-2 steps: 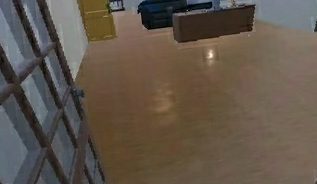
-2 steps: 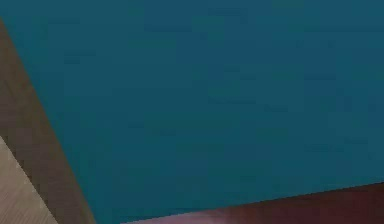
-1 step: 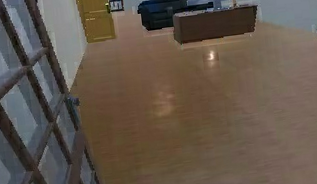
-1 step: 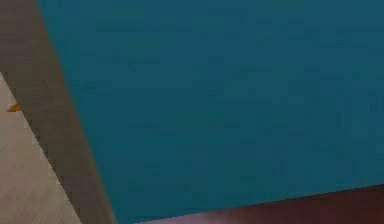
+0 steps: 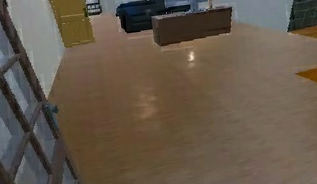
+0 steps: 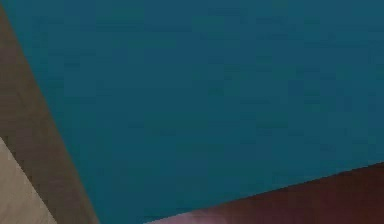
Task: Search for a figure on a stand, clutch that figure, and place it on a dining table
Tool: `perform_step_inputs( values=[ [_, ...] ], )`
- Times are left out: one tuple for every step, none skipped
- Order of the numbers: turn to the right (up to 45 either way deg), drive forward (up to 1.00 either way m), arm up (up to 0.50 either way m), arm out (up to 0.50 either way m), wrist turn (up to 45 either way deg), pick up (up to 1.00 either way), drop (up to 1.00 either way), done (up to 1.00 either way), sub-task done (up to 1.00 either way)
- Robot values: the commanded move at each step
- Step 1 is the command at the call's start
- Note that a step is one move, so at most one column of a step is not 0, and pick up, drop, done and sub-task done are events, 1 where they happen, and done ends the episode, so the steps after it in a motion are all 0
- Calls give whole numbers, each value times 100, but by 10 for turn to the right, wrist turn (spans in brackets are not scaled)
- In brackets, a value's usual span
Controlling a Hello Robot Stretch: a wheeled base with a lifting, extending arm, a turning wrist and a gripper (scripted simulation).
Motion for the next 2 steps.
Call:
perform_step_inputs(
  values=[
    [0, 100, 0, 0, 0, 0, 0, 0, 0],
    [0, 100, 0, 0, 0, 0, 0, 0, 0]
  ],
)
